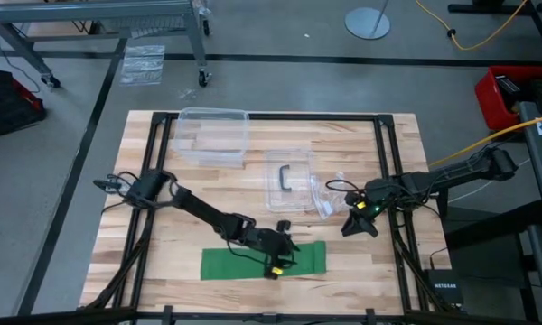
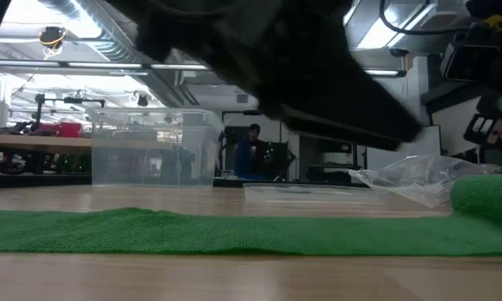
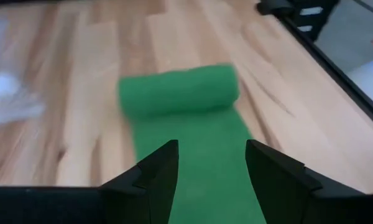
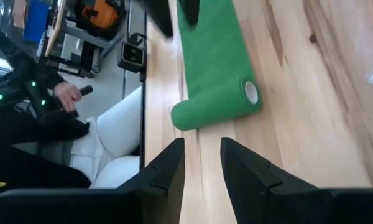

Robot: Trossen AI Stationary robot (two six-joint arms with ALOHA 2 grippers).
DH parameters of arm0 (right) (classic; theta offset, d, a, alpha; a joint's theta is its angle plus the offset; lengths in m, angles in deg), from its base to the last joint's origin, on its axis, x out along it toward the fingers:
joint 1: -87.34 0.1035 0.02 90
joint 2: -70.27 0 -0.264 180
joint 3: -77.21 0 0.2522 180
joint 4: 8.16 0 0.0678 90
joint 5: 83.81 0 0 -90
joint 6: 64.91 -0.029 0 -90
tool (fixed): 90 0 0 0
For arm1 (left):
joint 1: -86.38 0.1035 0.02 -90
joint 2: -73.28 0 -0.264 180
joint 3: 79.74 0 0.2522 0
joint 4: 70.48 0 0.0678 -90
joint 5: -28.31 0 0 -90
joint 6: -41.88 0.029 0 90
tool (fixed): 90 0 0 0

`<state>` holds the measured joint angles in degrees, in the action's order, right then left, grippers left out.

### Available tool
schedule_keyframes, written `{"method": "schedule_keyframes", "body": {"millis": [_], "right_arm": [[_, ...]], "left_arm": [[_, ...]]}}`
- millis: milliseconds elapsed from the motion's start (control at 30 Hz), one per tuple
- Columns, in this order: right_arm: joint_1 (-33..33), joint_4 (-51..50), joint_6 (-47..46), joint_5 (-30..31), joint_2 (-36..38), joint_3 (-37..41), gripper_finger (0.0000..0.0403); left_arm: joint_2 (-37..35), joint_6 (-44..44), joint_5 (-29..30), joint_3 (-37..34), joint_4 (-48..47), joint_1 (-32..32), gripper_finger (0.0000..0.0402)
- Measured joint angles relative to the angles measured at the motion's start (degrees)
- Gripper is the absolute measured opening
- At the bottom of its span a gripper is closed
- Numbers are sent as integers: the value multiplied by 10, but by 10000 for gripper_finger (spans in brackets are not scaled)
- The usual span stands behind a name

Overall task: Roll bandage
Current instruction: Roll the green bandage

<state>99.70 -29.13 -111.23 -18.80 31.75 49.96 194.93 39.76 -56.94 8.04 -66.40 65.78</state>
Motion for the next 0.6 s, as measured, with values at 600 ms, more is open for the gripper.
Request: {"method": "schedule_keyframes", "body": {"millis": [600], "right_arm": [[0, -1, 17, 5, 0, 0, 108]], "left_arm": [[109, -2, -29, 134, -161, 8, 180]]}}
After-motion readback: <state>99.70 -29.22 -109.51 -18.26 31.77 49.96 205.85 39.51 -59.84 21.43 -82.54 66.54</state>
